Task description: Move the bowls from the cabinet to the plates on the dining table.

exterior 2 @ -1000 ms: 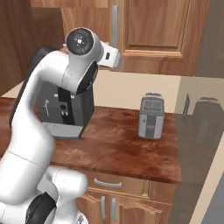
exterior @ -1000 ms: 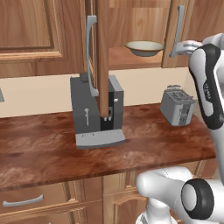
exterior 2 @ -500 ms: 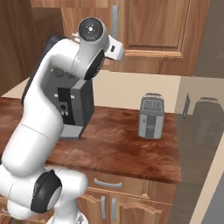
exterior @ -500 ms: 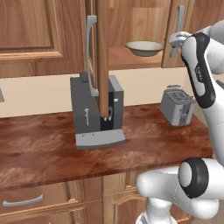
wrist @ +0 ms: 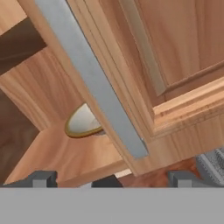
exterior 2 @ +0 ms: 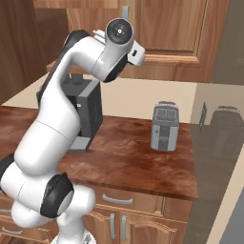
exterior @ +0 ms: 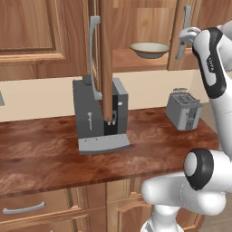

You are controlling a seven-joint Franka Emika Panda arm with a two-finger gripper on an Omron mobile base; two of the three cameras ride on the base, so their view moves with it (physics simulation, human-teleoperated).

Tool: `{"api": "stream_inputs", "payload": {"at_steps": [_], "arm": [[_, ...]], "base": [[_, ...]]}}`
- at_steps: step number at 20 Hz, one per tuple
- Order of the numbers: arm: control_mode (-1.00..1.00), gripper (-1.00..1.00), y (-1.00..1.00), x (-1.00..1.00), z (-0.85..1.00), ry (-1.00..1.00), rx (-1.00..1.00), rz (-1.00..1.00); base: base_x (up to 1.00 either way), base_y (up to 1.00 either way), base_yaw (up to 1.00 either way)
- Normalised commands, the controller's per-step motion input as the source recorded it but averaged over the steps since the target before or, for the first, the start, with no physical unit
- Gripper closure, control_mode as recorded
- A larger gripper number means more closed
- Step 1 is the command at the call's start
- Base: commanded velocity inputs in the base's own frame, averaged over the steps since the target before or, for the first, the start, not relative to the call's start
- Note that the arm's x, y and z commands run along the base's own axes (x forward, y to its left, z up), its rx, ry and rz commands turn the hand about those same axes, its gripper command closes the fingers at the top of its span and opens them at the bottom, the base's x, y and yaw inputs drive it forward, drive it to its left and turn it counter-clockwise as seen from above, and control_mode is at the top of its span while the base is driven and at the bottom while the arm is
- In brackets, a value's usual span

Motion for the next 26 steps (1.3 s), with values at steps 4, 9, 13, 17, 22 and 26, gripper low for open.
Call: {"api": "stream_inputs", "payload": {"at_steps": [4, 9, 13, 17, 22, 26], "arm": [[-1.00, -1.00, -0.18, 0.13, 0.07, 0.00, 0.07, 0.00], [-1.00, -1.00, -0.02, 0.21, 0.09, 0.00, 0.03, 0.00], [-1.00, -1.00, 0.00, 0.23, 0.00, 0.00, 0.00, 0.00], [-1.00, -1.00, 0.00, 0.20, 0.00, 0.00, 0.00, 0.00], [-1.00, -1.00, -0.01, 0.26, 0.00, 0.00, 0.00, 0.00], [-1.00, -1.00, 0.00, 0.27, 0.00, 0.00, 0.00, 0.00]], "base": [[0.00, 0.00, 0.00], [0.00, 0.00, 0.00], [0.00, 0.00, 0.00], [0.00, 0.00, 0.00], [0.00, 0.00, 0.00], [0.00, 0.00, 0.00]]}}
